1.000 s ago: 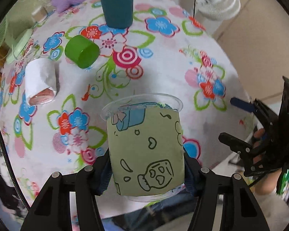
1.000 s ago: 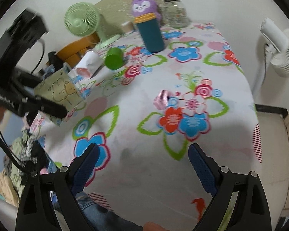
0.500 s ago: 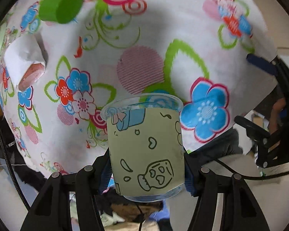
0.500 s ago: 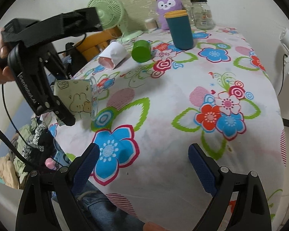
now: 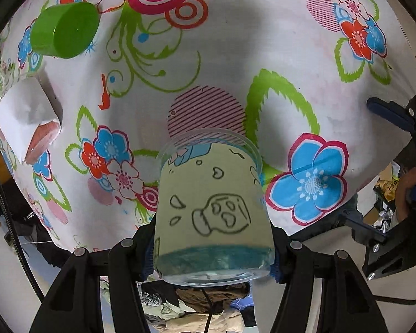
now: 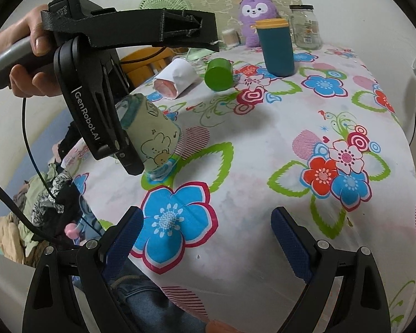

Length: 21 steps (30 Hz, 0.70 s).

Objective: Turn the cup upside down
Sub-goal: 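Grasp the green-sleeved cup with the left gripper and rotate it upside down, then set the inverted cup on the table and open the left gripper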

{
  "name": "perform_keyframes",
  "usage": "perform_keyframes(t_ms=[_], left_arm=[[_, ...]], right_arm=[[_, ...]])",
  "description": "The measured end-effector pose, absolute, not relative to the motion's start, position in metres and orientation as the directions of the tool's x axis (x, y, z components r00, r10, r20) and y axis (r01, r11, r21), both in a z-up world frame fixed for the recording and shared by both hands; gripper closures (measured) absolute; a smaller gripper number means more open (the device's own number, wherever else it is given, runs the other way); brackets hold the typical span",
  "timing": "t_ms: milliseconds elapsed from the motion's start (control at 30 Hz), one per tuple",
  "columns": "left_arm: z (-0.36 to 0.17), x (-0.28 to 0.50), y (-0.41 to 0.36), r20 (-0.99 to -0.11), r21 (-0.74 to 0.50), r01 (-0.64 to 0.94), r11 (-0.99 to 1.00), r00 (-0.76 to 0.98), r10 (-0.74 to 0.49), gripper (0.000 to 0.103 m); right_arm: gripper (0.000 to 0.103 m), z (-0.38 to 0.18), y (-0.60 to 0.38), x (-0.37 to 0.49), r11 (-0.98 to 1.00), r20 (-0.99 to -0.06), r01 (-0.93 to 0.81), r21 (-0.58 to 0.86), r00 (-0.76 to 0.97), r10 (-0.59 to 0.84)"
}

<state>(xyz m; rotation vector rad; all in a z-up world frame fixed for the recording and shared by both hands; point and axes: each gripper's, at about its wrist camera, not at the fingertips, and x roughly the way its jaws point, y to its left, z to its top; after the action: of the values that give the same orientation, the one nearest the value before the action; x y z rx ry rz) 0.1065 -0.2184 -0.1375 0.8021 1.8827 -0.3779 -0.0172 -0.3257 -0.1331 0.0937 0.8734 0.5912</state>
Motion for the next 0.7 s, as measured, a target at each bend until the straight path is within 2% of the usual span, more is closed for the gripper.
perform_keyframes(t_ms=[133,267,433,700], left_arm=[[-0.138,0.106,-0.218,-0.892,0.106,0.685,0.721,-0.254,0.373,0.038],[-0.137,0.111,-0.214,-0.903,0.128,0.688,0.714,-0.217,0.371,0.02],[-0.128,0.118,-0.211,-0.92,0.123,0.675,0.727,-0.198,0.339,0.013],[-0.112,0.122,-0.207,-0.935,0.121,0.665,0.737,-0.174,0.31,0.01]], right_arm=[[0.008,-0.133,-0.324,-0.015,0.837,-0.694,-0.451,0.311,0.494,0.524],[0.008,-0.133,-0.323,-0.014,0.837,-0.696,-0.453,0.307,0.493,0.522],[0.009,-0.131,-0.322,-0.012,0.84,-0.698,-0.452,0.301,0.495,0.517],[0.008,-0.124,-0.319,-0.011,0.839,-0.693,-0.456,0.297,0.501,0.518]])
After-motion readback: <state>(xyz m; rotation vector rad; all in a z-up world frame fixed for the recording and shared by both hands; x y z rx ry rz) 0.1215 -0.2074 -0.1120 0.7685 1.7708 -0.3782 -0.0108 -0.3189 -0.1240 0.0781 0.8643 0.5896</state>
